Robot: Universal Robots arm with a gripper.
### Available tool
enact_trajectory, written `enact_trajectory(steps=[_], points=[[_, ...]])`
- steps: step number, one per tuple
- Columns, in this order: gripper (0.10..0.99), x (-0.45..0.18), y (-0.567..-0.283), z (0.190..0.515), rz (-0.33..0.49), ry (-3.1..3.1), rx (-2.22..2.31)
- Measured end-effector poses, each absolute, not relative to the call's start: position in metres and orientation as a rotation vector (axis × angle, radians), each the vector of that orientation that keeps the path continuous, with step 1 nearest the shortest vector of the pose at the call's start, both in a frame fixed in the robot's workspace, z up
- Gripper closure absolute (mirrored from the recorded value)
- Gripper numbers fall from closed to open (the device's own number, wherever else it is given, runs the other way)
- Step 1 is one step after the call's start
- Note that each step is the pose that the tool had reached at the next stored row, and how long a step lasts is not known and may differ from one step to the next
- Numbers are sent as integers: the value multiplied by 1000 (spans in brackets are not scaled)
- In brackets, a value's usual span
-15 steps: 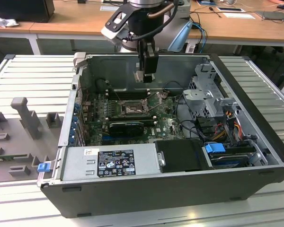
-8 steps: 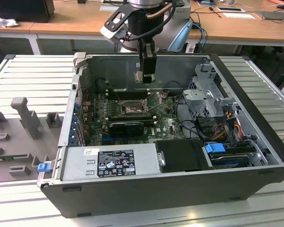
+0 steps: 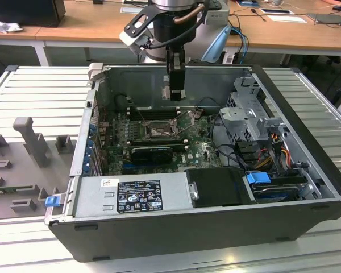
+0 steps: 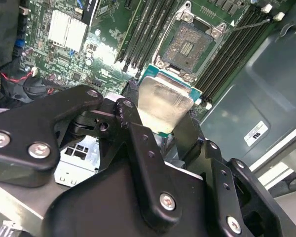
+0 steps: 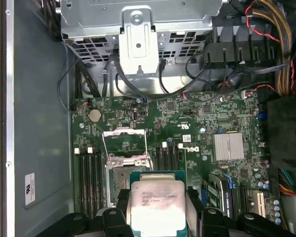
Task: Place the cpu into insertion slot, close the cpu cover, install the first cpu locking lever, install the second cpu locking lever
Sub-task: 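Place the cpu into insertion slot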
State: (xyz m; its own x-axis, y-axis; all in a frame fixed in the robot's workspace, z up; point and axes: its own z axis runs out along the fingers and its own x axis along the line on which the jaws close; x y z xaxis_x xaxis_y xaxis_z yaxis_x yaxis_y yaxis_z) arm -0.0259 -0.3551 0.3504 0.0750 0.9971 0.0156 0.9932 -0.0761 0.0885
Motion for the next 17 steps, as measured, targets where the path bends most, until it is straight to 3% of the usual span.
enact_trajectory(steps=[17], points=[[557, -26, -355, 343, 106, 1949, 2386]])
